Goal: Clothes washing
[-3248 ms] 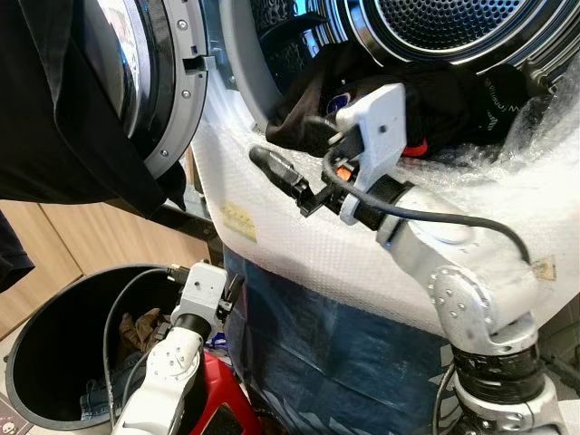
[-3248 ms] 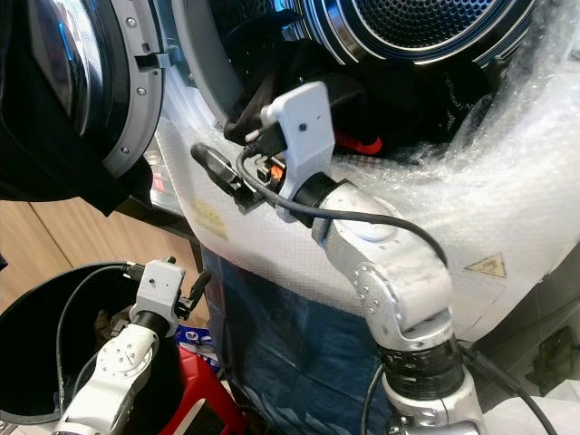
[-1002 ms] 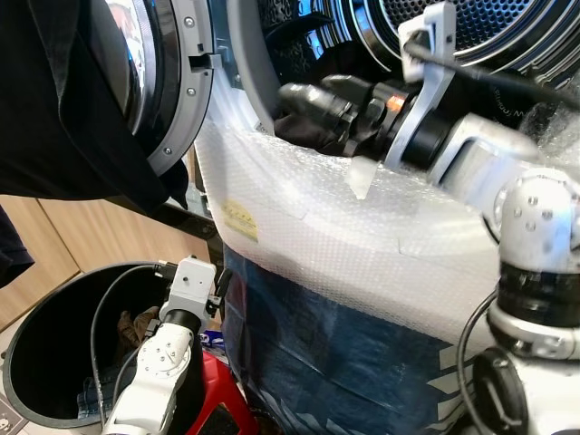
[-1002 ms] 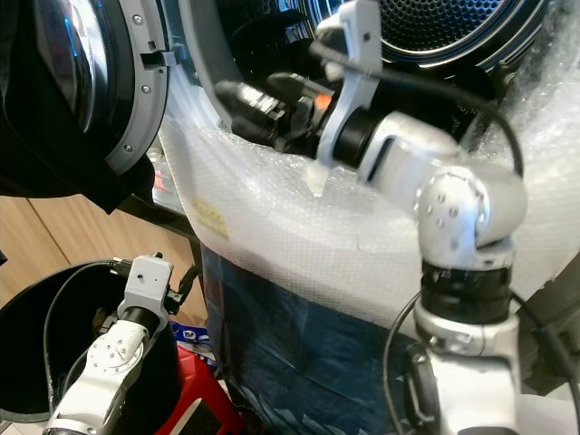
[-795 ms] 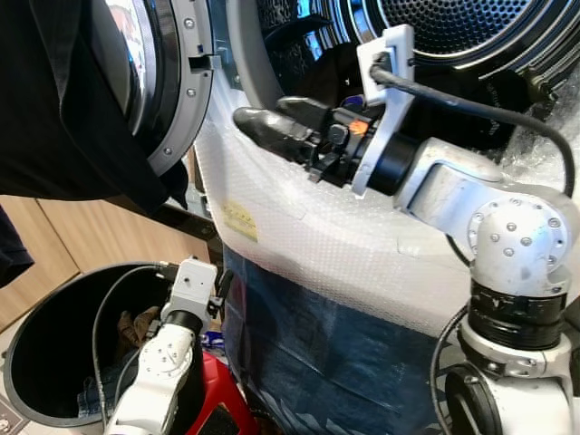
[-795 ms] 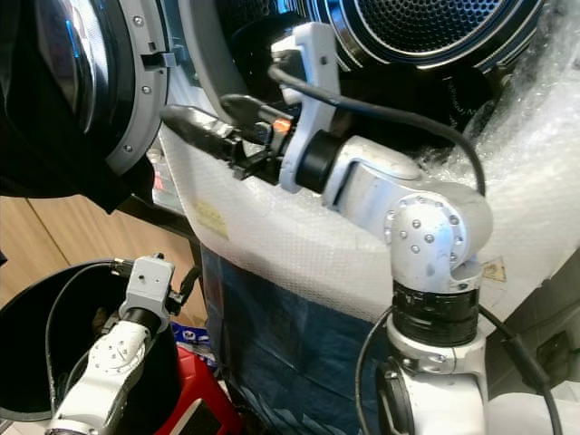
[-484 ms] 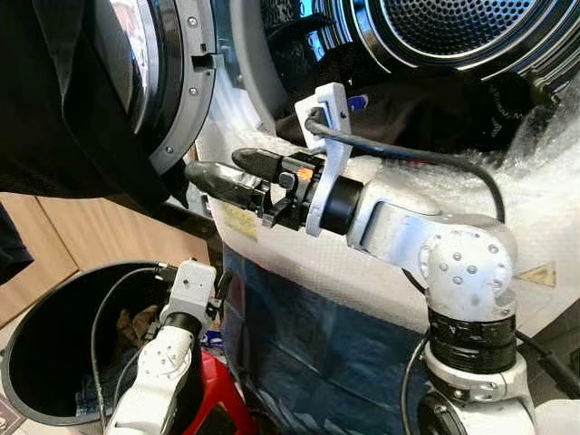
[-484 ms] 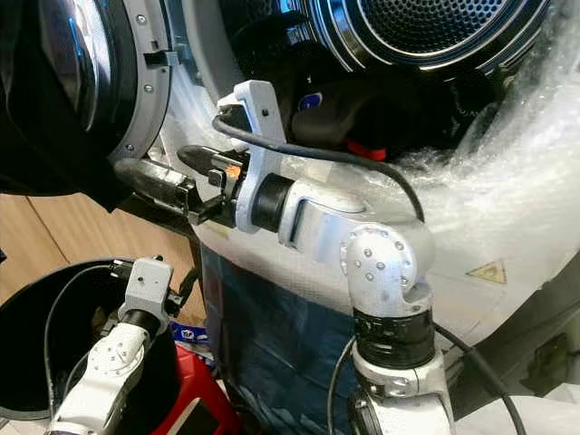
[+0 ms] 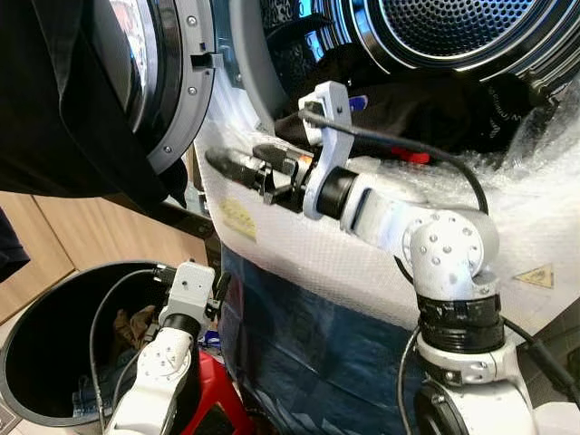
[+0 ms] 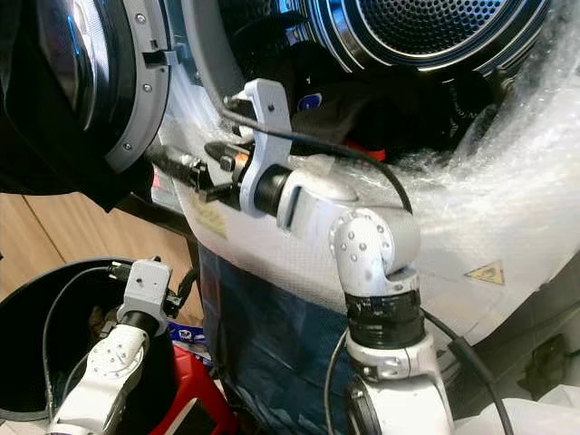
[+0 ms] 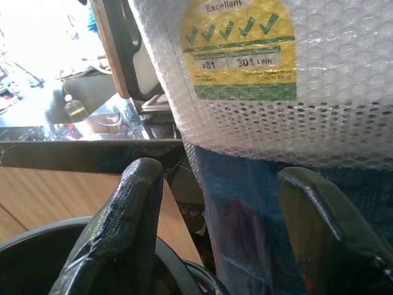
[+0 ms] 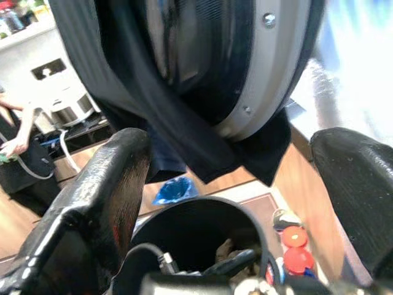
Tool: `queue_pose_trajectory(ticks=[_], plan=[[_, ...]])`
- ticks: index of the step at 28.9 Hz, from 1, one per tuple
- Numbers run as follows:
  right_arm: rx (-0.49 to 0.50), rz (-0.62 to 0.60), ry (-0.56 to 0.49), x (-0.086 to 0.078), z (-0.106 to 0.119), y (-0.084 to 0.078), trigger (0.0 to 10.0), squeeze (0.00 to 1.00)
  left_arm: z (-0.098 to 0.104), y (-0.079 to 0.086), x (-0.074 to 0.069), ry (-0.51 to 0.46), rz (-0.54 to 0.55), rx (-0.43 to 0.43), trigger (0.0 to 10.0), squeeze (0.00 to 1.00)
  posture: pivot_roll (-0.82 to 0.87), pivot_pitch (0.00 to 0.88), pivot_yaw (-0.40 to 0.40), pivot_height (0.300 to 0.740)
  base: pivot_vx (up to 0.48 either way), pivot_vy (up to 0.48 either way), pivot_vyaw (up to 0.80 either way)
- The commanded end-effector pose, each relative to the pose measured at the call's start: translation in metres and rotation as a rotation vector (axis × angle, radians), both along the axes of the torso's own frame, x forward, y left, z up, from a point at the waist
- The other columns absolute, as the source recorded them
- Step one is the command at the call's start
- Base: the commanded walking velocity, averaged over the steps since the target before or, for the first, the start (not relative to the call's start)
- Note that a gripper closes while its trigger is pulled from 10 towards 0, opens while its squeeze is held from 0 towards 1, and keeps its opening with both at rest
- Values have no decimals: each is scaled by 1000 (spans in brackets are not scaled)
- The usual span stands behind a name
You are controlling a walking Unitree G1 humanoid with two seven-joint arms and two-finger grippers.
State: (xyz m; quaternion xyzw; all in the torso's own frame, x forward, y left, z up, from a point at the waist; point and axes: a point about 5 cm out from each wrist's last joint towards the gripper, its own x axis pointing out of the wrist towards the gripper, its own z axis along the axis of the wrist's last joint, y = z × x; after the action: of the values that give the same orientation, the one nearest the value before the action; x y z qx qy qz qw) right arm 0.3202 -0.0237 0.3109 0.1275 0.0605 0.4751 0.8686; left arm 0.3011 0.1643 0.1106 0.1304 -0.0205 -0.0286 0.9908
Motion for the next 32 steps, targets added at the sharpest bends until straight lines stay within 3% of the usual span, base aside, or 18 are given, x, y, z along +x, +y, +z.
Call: queue_pose_trajectory(ticks=[1,6,15,18,22,32], plan=[[-6,-50,-16,6,6,-4,10000,0,3,1,-1,-10,9,14,10000,0,-7,16,-43,740,0,0,0],[-43,-149,-29,21,8,-15,10000,0,4,0,1,-16,8,13,10000,0,-11,19,-43,740,0,0,0],[-61,-192,-39,31,9,-25,10000,0,2,-1,0,-13,11,17,10000,0,-12,16,-46,740,0,0,0],[-53,-244,-44,42,13,-31,10000,0,5,-3,2,-23,2,20,10000,0,-15,21,-41,740,0,0,0],[-20,-333,-23,54,20,-46,10000,0,3,-2,0,-15,3,20,10000,0,-13,17,-44,740,0,0,0],[-52,-583,11,85,19,-78,10000,0,8,-4,4,-33,8,16,10000,0,-4,18,-48,740,0,0,0]])
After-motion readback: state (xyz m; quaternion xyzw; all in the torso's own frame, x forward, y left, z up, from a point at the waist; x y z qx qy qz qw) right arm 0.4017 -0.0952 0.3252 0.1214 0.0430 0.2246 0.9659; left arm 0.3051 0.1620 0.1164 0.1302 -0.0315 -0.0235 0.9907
